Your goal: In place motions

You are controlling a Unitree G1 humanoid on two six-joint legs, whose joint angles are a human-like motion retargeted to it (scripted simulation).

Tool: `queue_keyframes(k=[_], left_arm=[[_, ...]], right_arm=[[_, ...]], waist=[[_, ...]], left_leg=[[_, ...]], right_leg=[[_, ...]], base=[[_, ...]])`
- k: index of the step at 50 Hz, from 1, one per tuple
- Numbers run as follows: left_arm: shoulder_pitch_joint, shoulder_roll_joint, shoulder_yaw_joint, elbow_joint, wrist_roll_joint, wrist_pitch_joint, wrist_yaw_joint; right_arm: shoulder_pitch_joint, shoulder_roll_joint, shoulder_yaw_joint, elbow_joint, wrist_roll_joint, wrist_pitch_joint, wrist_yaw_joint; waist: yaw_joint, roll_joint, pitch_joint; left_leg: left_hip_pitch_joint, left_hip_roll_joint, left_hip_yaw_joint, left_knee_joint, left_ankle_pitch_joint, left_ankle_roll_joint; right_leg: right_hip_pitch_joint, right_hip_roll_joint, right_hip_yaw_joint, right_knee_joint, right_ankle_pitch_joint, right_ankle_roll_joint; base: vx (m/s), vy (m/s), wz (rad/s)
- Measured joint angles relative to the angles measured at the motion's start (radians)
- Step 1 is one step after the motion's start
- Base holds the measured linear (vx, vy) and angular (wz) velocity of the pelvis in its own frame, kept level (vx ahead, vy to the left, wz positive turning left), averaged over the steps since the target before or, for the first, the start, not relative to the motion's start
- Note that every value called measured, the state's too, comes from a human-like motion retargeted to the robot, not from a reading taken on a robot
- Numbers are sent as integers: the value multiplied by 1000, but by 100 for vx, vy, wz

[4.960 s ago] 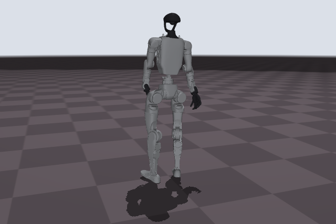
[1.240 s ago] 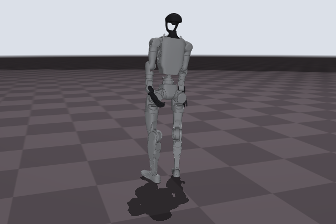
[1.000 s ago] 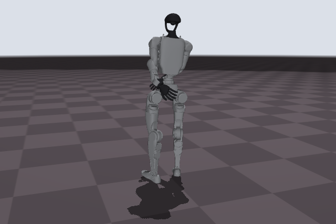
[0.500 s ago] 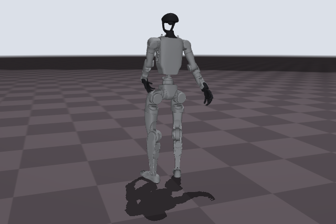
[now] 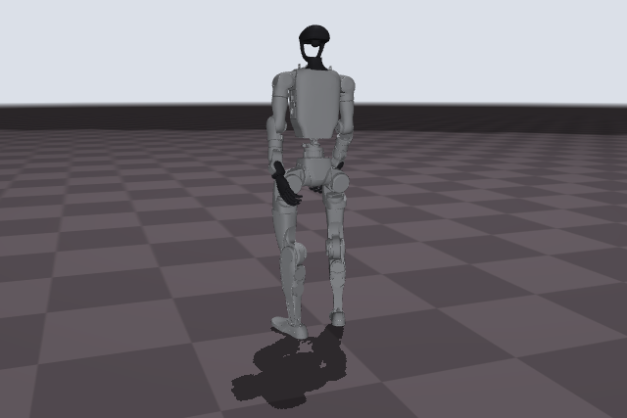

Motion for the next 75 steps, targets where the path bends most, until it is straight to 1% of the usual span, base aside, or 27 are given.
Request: queue_keyframes(k=[4,7,10,15,16,17,18,20,22,23,30,35,37,38,40,42,43,45,48,52,55,58,60,63,68,71,75], left_arm=[[29,26,75,0,-36,35,-66],[36,28,115,0,-31,30,-129],[26,21,139,-13,-20,22,-168],[-3,-13,147,-73,-12,16,-208],[-12,-19,154,-82,-7,10,-218],[-19,-24,156,-90,-3,4,-226],[-25,-28,148,-98,-2,-3,-231],[-34,-38,131,-110,-8,-18,-236],[-36,-46,137,-122,-22,-33,-228],[-35,-50,133,-125,-33,-41,-221],[-13,-51,136,-114,-106,-102,-158],[-4,-18,131,-89,-80,-89,-114],[-11,-6,128,-89,-74,-88,-84],[-14,-2,126,-95,-70,-87,-70],[-21,-1,122,-113,-63,-89,-43],[-26,-6,114,-133,-56,-100,-25],[-28,-10,110,-139,-52,-107,-18],[-35,-19,105,-145,-42,-120,-8],[-39,-26,98,-150,-28,-130,2],[-29,-32,91,-144,-12,-118,-3],[-20,-41,100,-107,-22,-111,-16],[0,-53,125,-50,-53,-106,-13],[17,-58,147,-16,-71,-102,-7],[47,-62,177,0,-87,-97,-4],[79,-57,204,0,-92,-104,-6],[95,-58,212,-5,-99,-109,6],[84,-50,218,-5,-123,-105,9]], right_arm=[[-22,-27,53,-45,-91,-16,-72],[-29,-44,85,14,-171,-38,-154],[-28,-50,83,149,-223,-29,-207],[-4,-63,-8,477,-175,58,-365],[-1,-73,-23,539,-142,73,-400],[9,-82,-43,591,-109,88,-430],[29,-90,-72,625,-76,103,-450],[85,-105,-119,636,-9,161,-477],[119,-120,-140,636,18,200,-482],[131,-125,-156,636,19,206,-482],[114,-142,-182,613,-91,162,-457],[83,-126,-166,527,-137,154,-403],[60,-118,-155,502,-130,150,-388],[50,-115,-150,492,-126,146,-381],[33,-113,-141,476,-123,141,-365],[16,-117,-127,476,-125,139,-357],[4,-120,-121,483,-128,140,-358],[-21,-127,-111,505,-132,146,-370],[-52,-134,-92,538,-130,154,-387],[-68,-136,-78,551,-142,161,-379],[-68,-130,-88,533,-167,163,-378],[-57,-120,-89,509,-186,158,-375],[-49,-114,-80,499,-192,153,-371],[-44,-102,-60,496,-200,152,-362],[-27,-87,-49,497,-222,155,-345],[-5,-83,-50,497,-241,153,-339],[11,-95,-61,508,-276,156,-336]], waist=[[4,-3,25],[-1,3,25],[-17,8,30],[-11,8,21],[86,-13,9],[144,-27,0],[127,-26,-1],[-46,4,4],[4,-12,-9],[-6,-12,-11],[-79,14,-32],[-98,22,-39],[-95,6,-26],[-94,-7,-18],[-80,-39,1],[-40,-52,22],[-23,-51,31],[15,-38,56],[72,-17,108],[183,-14,182],[250,-21,237],[280,-30,258],[285,-35,257],[271,-39,253],[208,-24,217],[176,-21,175],[77,-10,78]], left_leg=[[-16,17,33,-3,5,-7],[-34,37,54,-5,9,-10],[-44,52,55,-3,15,-12],[-42,60,42,0,19,-17],[-27,65,140,0,6,-25],[-17,66,195,0,-2,-30],[-14,61,166,0,0,-31],[-32,46,-30,2,24,-24],[-18,44,21,5,15,-28],[-16,43,10,6,16,-28],[-2,80,18,19,12,-44],[0,123,54,72,0,-51],[-19,136,56,149,-7,-34],[-34,136,55,201,-6,-13],[-97,114,-1,343,-11,78],[-167,98,-33,456,-28,104],[-197,102,-18,481,-34,101],[-272,87,-45,473,-21,62],[-371,89,-50,357,-7,-14],[-503,95,-79,205,-15,-106],[-587,101,-106,137,-13,-148],[-643,121,-88,117,0,-170],[-660,138,-76,125,7,-176],[-633,154,-61,142,14,-178],[-481,148,-55,142,7,-168],[-330,135,-50,134,15,-138],[-156,120,-61,191,46,-68]], right_leg=[[-37,8,22,28,28,7],[-60,30,45,66,-13,7],[-55,56,66,106,-64,7],[5,69,30,123,-93,14],[2,66,114,141,-120,28],[3,66,153,147,-136,31],[13,69,101,129,-132,12],[69,70,-105,50,-100,-30],[77,77,-50,30,-110,-35],[86,81,-60,16,-105,-36],[108,124,-56,-24,-109,-52],[99,145,-18,-9,-116,-66],[100,135,-1,-3,-116,-67],[102,121,3,0,-115,-66],[107,86,20,5,-112,-66],[107,72,48,11,-108,-71],[104,71,57,14,-107,-75],[102,83,72,17,-103,-85],[108,106,88,34,-108,-108],[125,122,134,58,-120,-151],[142,115,162,67,-122,-172],[152,105,175,65,-119,-182],[154,104,179,62,-117,-184],[161,103,173,62,-117,-181],[175,115,120,64,-134,-165],[174,119,107,59,-138,-156],[136,118,59,64,-151,-138]], base=[[-16,1,-45],[-14,-2,-43],[-9,-6,-5],[-2,-9,-17],[2,-8,-242],[4,-10,-203],[7,-14,95],[9,-17,314],[4,-19,5],[0,-22,-15],[-3,-25,-8],[-7,-23,-38],[-13,-20,-35],[-15,-19,-22],[-12,-12,-31],[-13,-5,-57],[-17,-3,-50],[-21,-1,-41],[-21,-5,-42],[-13,-6,-63],[-12,-6,-46],[-3,-1,-17],[0,0,0],[0,0,0],[8,1,43],[12,5,27],[15,10,67]])
